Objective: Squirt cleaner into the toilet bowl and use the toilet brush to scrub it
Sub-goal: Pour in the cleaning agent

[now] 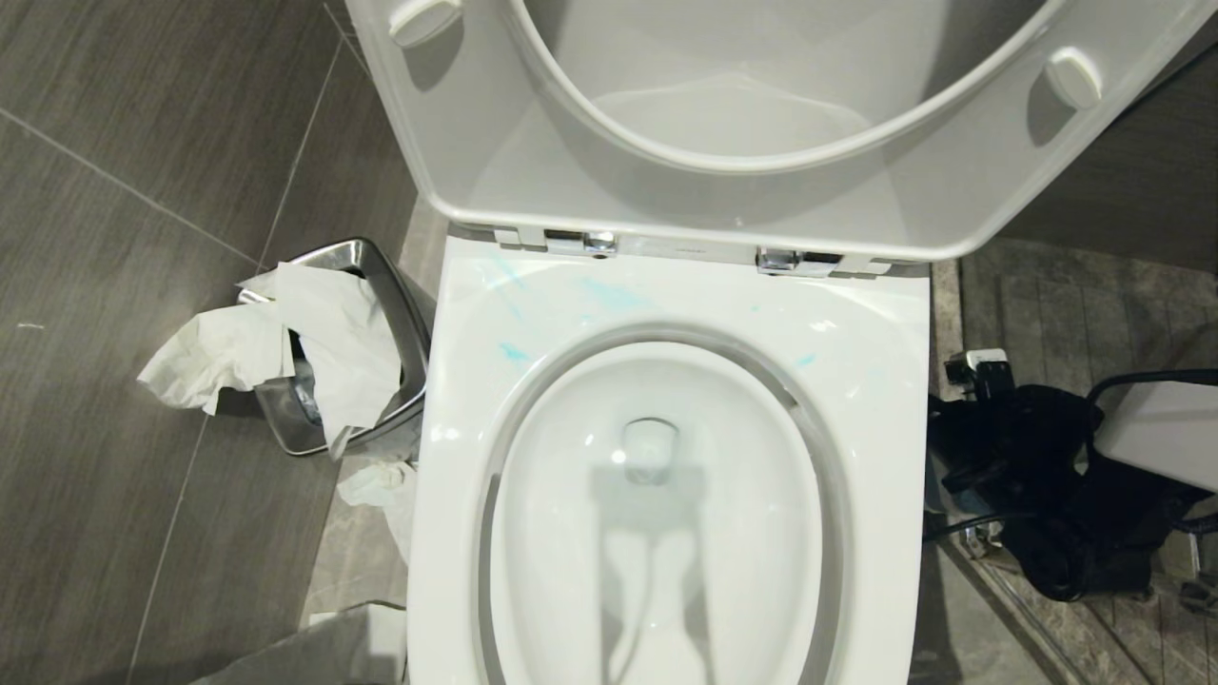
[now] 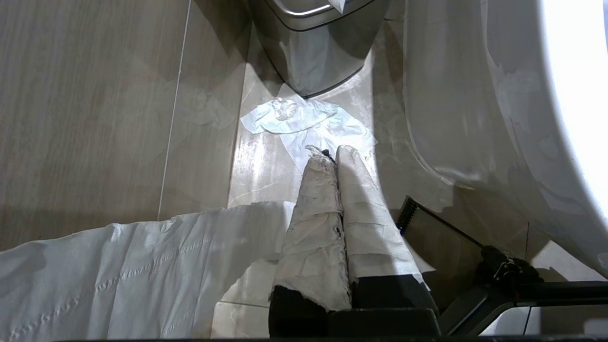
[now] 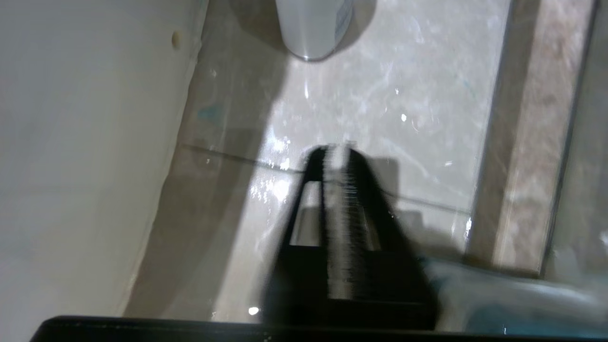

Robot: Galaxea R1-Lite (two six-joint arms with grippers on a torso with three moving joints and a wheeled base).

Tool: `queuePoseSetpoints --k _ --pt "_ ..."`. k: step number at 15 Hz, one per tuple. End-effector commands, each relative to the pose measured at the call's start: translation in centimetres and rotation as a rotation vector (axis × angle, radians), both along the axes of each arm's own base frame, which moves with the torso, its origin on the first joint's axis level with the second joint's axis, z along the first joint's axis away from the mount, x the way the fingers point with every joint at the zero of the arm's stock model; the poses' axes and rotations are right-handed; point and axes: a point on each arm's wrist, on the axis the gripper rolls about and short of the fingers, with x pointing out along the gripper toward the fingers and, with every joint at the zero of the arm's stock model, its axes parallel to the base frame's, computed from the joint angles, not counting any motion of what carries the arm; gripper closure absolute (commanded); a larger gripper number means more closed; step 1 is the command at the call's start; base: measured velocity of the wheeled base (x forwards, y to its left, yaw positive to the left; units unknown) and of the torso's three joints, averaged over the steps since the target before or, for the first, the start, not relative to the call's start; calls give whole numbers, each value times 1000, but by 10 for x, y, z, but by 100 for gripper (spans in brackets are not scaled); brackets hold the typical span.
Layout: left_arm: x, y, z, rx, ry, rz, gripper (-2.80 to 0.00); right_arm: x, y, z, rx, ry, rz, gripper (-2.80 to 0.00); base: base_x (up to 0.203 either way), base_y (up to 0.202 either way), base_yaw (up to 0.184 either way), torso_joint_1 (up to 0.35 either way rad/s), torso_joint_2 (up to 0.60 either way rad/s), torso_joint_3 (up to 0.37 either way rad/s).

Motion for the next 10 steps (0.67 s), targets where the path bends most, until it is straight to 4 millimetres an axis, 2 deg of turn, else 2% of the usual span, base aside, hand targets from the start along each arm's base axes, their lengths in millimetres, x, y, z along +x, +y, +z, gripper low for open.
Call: queuePoseSetpoints --k 1,5,10 --pt "0 0 0 -1 1 0 0 12 2 -7 -3 -20 4 -280 0 0 0 0 0 0" --pt "0 0 0 -1 1 0 0 30 6 -7 -8 -69 17 -280 0 0 0 0 0 0" --pt "0 0 0 -1 1 0 0 69 15 4 -39 -220 30 -280 0 0 0 0 0 0"
